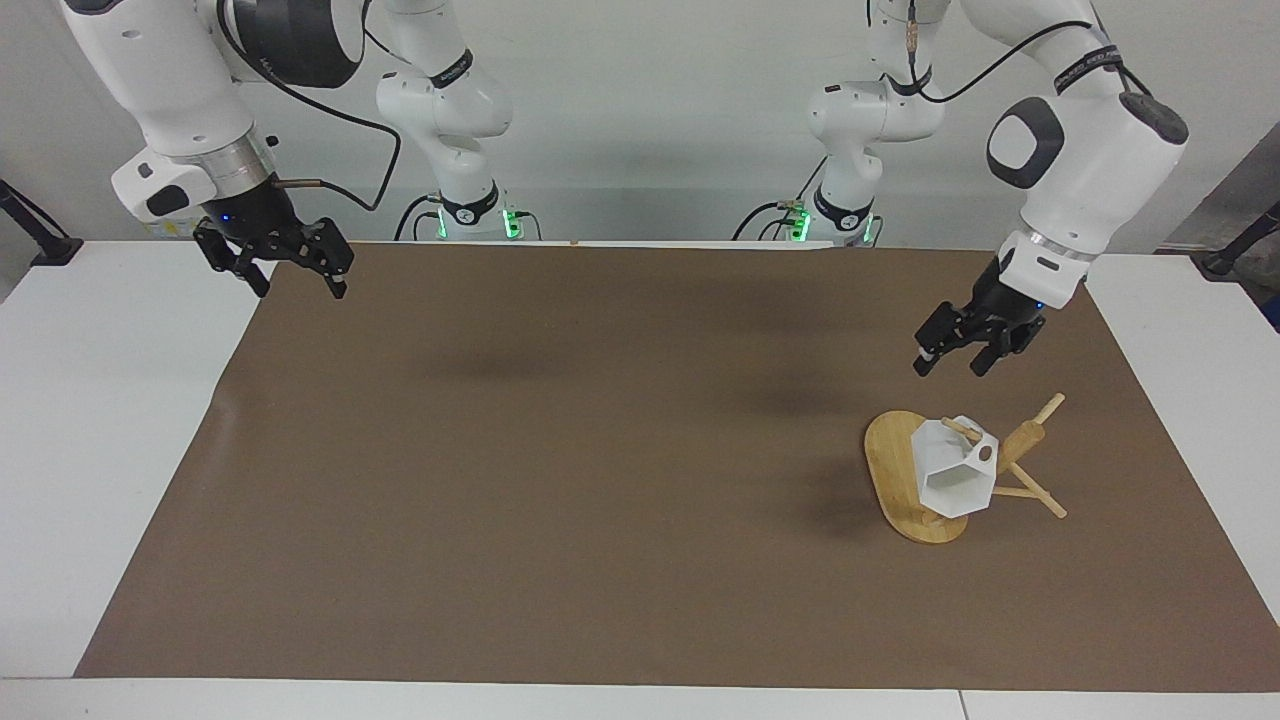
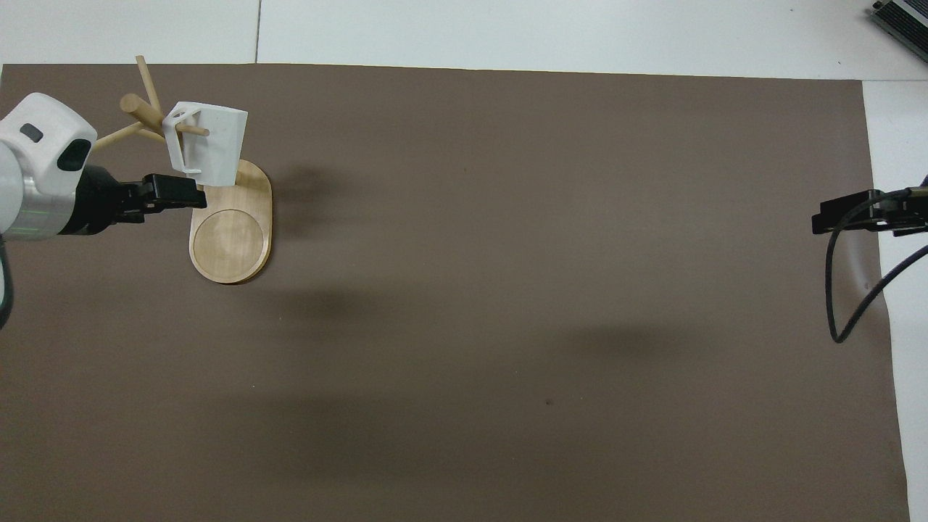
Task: Hang cup on rack
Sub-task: 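Open the left gripper and draw it back from the cup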
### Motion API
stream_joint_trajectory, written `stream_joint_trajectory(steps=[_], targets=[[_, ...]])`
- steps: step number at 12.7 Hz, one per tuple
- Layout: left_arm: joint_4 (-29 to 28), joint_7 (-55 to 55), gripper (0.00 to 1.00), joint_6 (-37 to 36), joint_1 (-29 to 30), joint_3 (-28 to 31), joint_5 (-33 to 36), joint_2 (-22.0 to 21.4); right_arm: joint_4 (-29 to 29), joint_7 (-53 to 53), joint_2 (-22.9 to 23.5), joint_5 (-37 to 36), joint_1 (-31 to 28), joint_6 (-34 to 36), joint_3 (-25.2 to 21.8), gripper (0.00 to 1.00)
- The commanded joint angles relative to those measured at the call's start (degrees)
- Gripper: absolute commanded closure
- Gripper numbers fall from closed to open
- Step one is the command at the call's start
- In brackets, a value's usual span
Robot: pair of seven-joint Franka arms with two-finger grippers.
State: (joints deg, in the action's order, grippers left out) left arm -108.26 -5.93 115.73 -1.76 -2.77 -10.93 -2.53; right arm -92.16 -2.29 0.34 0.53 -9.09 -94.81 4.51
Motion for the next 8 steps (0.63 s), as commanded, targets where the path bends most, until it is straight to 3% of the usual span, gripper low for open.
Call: stream_joint_trajectory(steps=[1, 4, 8], targets=[[0.24, 0.13, 0.0, -5.76, -0.26, -0.65, 3.54, -3.18, -1.62, 0.18, -1.48, 0.79, -0.31, -0.38, 0.15, 0.0], [5.23, 1.79, 0.0, -14.09, -0.96, -1.8, 6.62, -3.37, -1.62, 0.18, -1.48, 0.79, -0.31, -0.46, 0.15, 0.0], [16.39, 7.33, 0.0, -25.26, -0.79, -1.8, 7.15, 0.49, -1.62, 0.18, -1.48, 0.79, -0.31, -0.37, 0.15, 0.0]])
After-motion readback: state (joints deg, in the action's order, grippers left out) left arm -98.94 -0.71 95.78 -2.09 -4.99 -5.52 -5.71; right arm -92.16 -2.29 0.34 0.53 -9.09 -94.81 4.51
